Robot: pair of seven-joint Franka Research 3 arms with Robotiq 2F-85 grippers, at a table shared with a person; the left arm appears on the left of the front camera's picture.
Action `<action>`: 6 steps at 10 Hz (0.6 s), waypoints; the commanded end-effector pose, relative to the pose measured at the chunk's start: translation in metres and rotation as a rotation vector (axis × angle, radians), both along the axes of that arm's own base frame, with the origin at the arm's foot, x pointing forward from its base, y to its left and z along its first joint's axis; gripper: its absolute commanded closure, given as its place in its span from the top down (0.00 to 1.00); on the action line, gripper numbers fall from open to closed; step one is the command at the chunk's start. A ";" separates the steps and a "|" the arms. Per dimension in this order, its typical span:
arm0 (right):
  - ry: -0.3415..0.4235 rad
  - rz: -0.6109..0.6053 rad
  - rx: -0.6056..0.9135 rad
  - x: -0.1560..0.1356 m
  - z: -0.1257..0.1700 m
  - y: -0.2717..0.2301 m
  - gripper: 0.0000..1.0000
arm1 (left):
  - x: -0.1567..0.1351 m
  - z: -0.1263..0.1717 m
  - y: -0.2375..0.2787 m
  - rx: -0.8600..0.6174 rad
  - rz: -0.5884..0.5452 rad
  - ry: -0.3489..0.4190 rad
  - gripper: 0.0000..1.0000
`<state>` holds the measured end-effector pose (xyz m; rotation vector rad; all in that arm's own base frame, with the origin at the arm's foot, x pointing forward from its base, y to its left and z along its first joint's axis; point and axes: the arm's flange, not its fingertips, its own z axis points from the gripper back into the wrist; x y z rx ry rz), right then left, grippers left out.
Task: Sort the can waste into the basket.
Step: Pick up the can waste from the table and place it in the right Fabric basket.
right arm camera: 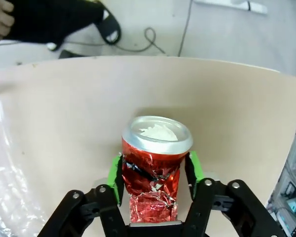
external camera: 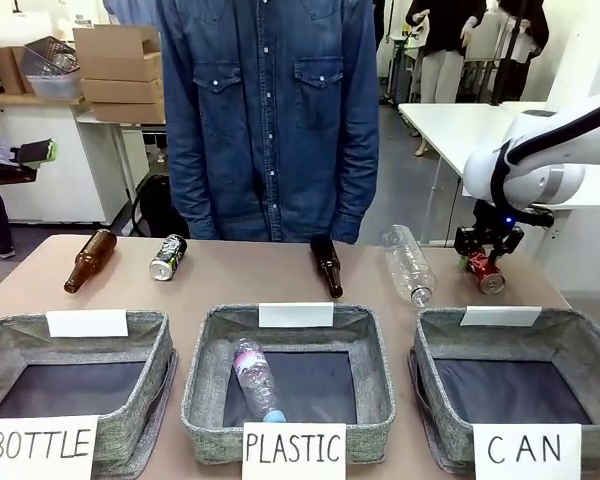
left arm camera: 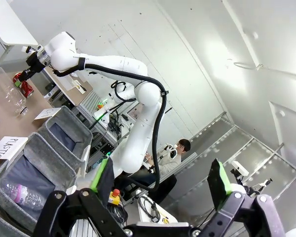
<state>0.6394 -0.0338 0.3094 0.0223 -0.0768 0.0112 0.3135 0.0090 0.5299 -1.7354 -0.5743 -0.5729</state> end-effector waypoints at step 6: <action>0.015 -0.008 -0.013 0.005 -0.002 0.000 0.00 | 0.000 0.002 -0.001 -0.021 -0.001 -0.021 1.00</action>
